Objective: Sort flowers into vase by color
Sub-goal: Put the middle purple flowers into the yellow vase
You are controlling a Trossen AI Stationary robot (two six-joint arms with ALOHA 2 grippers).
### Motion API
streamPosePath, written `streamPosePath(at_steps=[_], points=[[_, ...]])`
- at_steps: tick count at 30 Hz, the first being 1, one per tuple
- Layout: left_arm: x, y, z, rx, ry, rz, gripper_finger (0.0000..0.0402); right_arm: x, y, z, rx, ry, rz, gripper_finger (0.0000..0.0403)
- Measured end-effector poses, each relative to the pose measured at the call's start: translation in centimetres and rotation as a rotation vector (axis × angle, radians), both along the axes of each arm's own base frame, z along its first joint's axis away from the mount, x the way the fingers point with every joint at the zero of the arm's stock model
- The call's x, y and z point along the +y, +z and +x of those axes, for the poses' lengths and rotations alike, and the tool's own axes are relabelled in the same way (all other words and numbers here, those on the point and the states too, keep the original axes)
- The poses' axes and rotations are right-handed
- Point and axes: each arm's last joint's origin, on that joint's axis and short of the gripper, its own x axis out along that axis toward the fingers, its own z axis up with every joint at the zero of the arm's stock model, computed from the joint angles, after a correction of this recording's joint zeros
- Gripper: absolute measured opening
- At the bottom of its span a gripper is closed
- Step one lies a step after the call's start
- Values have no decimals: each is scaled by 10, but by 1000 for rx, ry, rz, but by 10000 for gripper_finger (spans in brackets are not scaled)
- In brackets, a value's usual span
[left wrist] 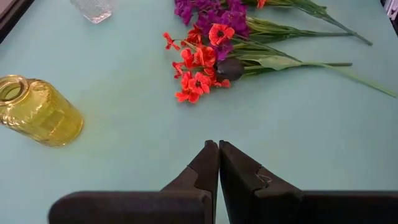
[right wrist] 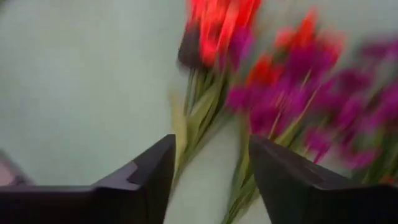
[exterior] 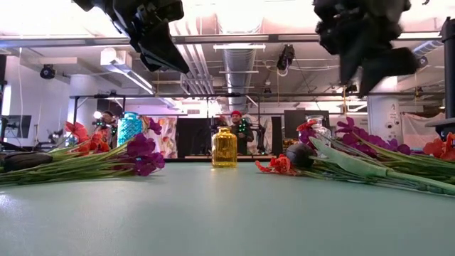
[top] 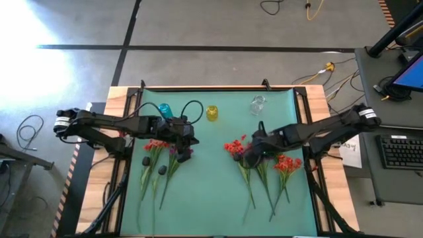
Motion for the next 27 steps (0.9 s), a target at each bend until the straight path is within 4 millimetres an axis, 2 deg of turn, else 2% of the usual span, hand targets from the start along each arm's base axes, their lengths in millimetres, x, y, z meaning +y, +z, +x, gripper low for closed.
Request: streamPosePath(at_steps=[6, 10, 20, 27], points=[[2, 1, 1, -12, 57, 45, 0, 31, -21, 4, 145, 4, 159, 221], [2, 1, 1, -11, 62, 49, 0, 47, -36, 5, 226, -9, 177, 220], [2, 1, 1, -17, 73, 33, 0, 49, -70, 7, 436, -59, 89, 221], [2, 1, 1, -17, 75, 30, 0, 49, -87, 10, 497, -47, 32, 256]])
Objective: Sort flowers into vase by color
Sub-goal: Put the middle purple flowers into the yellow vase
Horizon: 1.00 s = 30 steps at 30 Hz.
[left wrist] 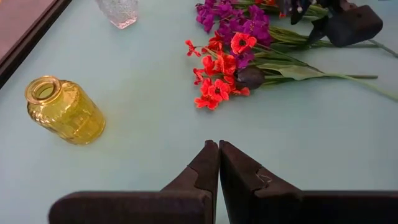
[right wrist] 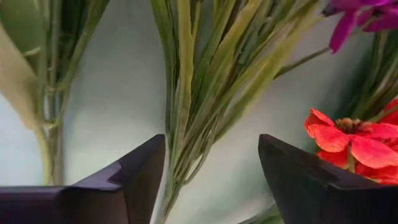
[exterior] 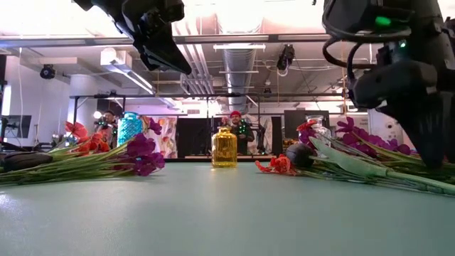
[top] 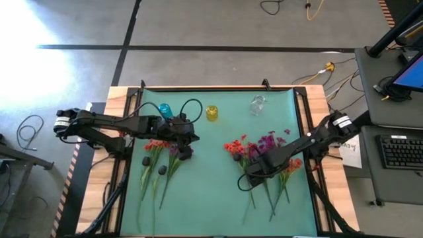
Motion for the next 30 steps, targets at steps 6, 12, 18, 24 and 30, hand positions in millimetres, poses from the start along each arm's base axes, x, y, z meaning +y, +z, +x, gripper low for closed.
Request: streamPosePath(at_steps=[6, 12, 18, 24, 30], points=[[0, 0, 0, 1, 0, 0, 0, 0, -3, 1, 4, 18, -1, 285], [0, 0, 0, 1, 1, 0, 0, 2, -3, 5, -40, 20, 16, 288], [0, 0, 0, 0, 1, 0, 0, 5, -14, 12, -55, 26, 21, 280], [0, 0, 0, 0, 1, 0, 0, 5, -20, 14, -35, 38, 17, 262], [0, 0, 0, 0, 1, 0, 0, 5, -17, 13, -44, 9, 17, 192]])
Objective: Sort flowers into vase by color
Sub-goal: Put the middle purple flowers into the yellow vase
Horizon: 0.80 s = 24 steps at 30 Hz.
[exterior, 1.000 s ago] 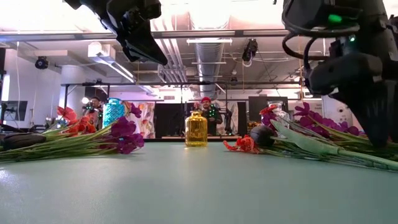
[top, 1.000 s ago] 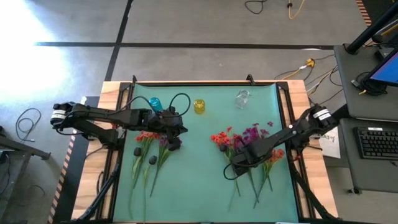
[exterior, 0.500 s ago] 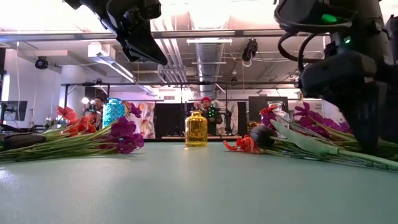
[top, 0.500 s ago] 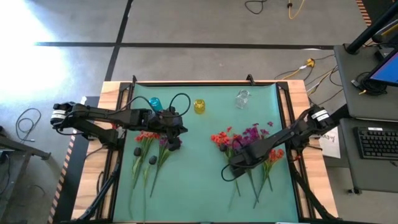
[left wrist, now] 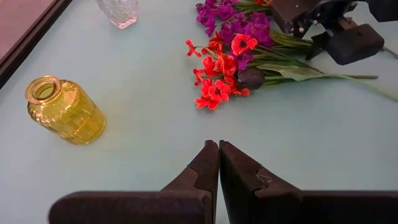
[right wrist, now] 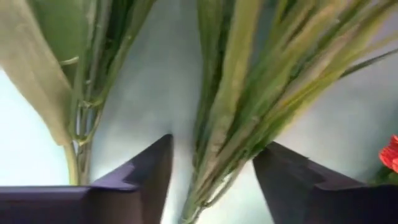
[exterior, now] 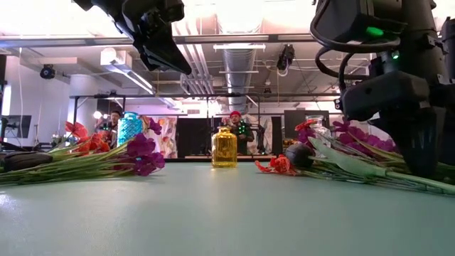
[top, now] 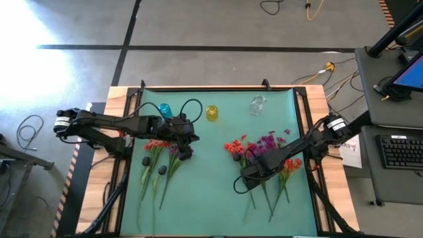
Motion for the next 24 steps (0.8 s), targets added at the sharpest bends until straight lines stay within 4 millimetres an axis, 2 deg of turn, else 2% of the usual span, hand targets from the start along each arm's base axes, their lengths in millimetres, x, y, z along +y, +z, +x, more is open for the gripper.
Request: streamPosePath(at_steps=[8, 12, 18, 24], points=[[0, 0, 0, 0, 0, 0, 0, -1, 1, -1, -1, -6, -3, 64], [0, 0, 0, 0, 0, 0, 0, -1, 2, -1, -4, 4, -2, 22], [0, 0, 0, 0, 0, 0, 0, -2, 13, -5, -24, 7, 6, 24], [0, 0, 0, 1, 1, -1, 0, -8, 43, -16, -108, -9, -34, 27]])
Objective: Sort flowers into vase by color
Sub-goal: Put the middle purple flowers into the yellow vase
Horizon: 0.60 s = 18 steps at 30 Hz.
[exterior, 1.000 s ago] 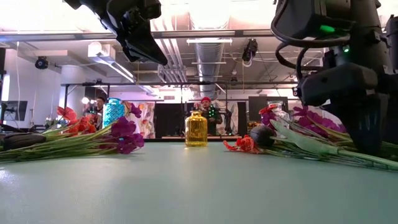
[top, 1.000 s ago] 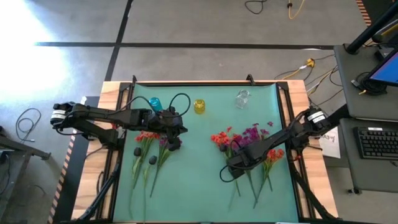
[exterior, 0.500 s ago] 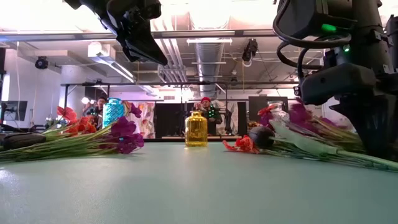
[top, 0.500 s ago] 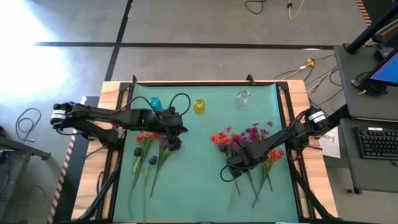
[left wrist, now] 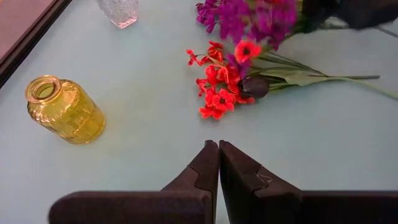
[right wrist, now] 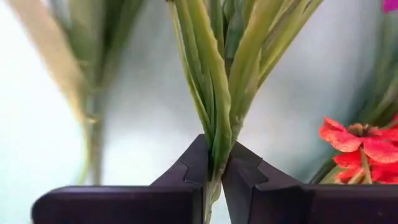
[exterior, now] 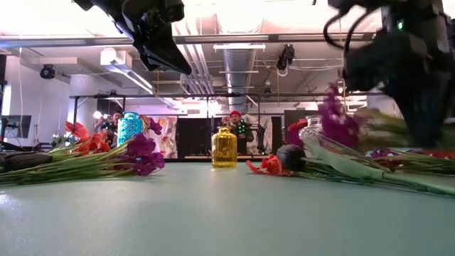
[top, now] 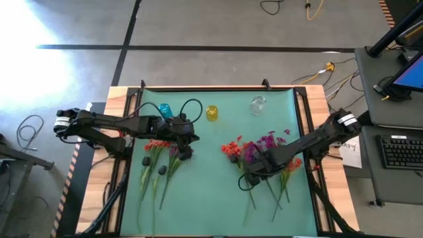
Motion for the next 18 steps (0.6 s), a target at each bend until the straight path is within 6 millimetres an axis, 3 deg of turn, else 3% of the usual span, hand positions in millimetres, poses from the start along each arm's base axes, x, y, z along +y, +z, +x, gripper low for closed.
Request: streamPosePath(at_steps=[10, 18], points=[[0, 0, 0, -7, 3, -4, 0, -21, 60, -22, -355, 3, -323, 27], [0, 0, 0, -10, 22, -30, 0, -35, 81, -32, -469, 40, -525, 27]])
